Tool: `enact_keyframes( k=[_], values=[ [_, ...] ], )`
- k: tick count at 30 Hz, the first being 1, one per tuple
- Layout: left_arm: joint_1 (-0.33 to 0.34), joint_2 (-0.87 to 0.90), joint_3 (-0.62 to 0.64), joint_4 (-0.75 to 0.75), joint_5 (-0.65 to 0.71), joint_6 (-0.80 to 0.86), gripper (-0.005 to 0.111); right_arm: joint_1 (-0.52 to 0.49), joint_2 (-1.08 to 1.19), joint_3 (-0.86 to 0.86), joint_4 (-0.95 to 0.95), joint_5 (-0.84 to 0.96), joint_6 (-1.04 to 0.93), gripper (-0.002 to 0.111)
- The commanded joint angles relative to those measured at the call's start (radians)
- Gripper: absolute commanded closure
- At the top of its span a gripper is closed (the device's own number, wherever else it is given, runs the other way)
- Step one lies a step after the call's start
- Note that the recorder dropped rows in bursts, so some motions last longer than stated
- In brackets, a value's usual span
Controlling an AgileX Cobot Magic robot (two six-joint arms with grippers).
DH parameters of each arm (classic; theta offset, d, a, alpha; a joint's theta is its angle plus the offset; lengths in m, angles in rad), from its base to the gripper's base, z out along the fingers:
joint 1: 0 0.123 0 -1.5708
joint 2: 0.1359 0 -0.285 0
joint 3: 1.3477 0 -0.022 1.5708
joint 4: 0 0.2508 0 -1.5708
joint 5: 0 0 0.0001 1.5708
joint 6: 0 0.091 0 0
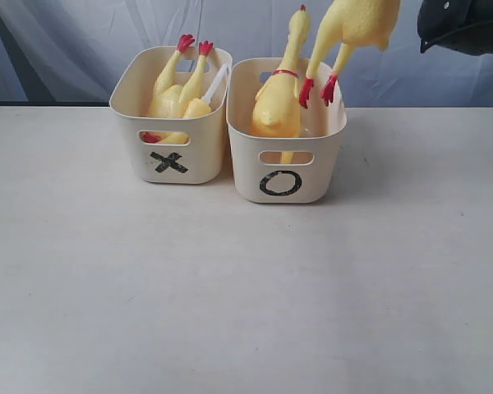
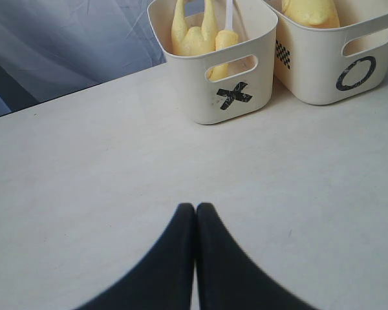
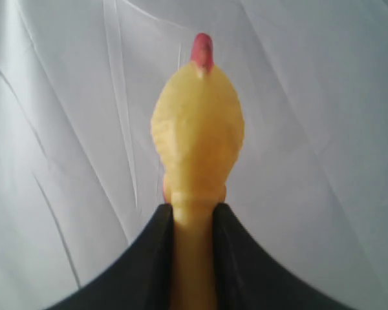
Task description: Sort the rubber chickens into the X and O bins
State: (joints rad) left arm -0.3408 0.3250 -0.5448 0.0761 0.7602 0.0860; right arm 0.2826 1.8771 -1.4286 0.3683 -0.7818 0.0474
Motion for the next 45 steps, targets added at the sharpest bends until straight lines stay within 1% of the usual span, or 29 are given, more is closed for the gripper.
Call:
enact_keyframes(
  k=[1,18,26,33,45],
  values=[
    [0.000,-0.006,0.004,-0.008,-0.004,0.000,0.106,-0.002,0.016,-0.003,-0.093,0.009,0.014,0.109],
    [0.000,-0.006,0.004,-0.008,-0.004,0.000,0.106,-0.002,0.104,-0.003,-0.316,0.110,0.010,0.109],
    [0.000,-0.006,0.004,-0.011,-0.005,0.000,0.106,-0.002,0.141,-0.003,-0.346,0.133,0.010,0.109],
    [0.000,-0.006,0.004,-0.011,-0.005,0.000,0.106,0.008,0.144,-0.066,-0.480,0.225,0.010,0.109],
    [0.000,-0.006,0.004,-0.010,0.000,0.000,0.106,0.062,0.202,-0.173,-0.482,0.392,0.008,0.109]
  ],
)
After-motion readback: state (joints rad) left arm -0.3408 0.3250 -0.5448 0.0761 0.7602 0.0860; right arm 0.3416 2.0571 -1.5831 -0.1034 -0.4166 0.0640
